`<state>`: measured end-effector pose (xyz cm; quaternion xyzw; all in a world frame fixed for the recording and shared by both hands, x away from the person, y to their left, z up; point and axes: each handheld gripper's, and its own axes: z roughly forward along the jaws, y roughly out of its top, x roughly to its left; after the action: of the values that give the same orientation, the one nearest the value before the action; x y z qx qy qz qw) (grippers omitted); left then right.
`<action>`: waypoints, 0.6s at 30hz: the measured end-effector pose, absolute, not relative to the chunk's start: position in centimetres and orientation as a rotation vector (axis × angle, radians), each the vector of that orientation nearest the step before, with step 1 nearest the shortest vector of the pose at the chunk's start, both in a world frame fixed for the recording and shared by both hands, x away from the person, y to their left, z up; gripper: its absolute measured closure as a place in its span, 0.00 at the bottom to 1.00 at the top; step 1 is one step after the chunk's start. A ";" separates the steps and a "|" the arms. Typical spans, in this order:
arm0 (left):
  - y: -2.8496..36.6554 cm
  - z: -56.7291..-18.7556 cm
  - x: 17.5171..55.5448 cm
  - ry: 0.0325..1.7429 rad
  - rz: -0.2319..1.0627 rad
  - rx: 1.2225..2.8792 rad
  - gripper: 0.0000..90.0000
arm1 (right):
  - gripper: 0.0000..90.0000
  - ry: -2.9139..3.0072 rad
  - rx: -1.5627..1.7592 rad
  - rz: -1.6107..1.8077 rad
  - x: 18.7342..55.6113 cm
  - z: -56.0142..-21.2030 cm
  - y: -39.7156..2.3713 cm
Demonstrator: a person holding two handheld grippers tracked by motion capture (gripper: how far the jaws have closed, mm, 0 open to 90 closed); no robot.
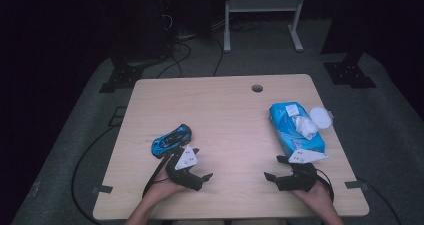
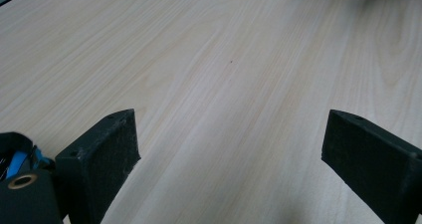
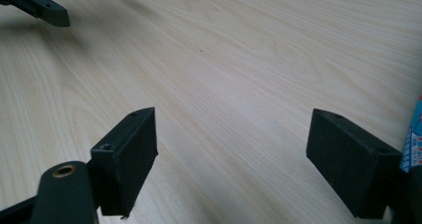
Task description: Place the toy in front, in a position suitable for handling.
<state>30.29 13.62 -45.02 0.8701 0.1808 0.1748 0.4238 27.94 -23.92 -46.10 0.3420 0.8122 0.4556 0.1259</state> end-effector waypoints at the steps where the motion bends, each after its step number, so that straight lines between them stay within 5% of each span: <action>1: 13.6 -45.0 30.3 0.453 0.437 2.177 0.08 | 0.21 2.365 0.996 1.327 27.9 -46.1 -23.9; 18: 15.9 -39.9 34.6 0.471 0.484 2.273 0.08 | 0.21 2.336 1.026 1.343 27.9 -45.9 -24.1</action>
<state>34.57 15.91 -39.87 0.8883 0.1839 0.1892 0.3758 27.88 -24.15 -45.86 0.3528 0.8036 0.4617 0.1288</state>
